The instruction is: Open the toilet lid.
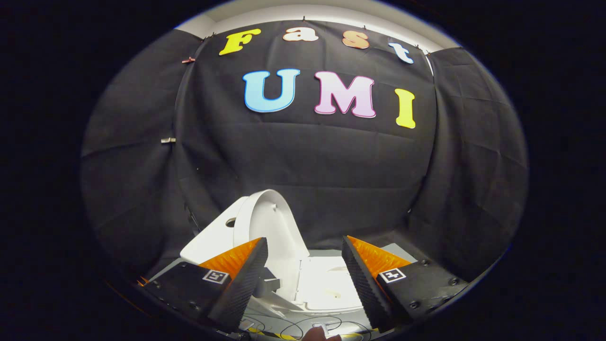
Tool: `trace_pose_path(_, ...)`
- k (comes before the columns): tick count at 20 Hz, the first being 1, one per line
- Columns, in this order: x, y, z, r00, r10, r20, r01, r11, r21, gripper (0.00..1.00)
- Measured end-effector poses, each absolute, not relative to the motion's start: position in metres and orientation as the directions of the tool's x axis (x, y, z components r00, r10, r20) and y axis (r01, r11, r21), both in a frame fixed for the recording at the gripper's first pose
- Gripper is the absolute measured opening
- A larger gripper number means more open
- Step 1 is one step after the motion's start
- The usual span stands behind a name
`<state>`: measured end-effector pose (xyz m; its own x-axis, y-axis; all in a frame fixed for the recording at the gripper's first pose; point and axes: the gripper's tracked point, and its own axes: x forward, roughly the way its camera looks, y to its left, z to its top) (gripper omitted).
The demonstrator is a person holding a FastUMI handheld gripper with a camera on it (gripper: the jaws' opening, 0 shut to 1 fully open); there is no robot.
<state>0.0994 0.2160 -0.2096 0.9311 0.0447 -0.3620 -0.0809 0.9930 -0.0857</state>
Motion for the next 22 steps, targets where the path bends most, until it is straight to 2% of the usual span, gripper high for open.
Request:
trace_pose_path(13, 0.080, 0.118, -0.088, 0.987, 0.002, -0.161, -0.014, 0.997, -0.070, 0.99)
trace_pose_path(22, 0.069, 0.057, -0.050, 0.994, -0.049, -0.101, 0.042, 0.996, -0.074, 0.98)
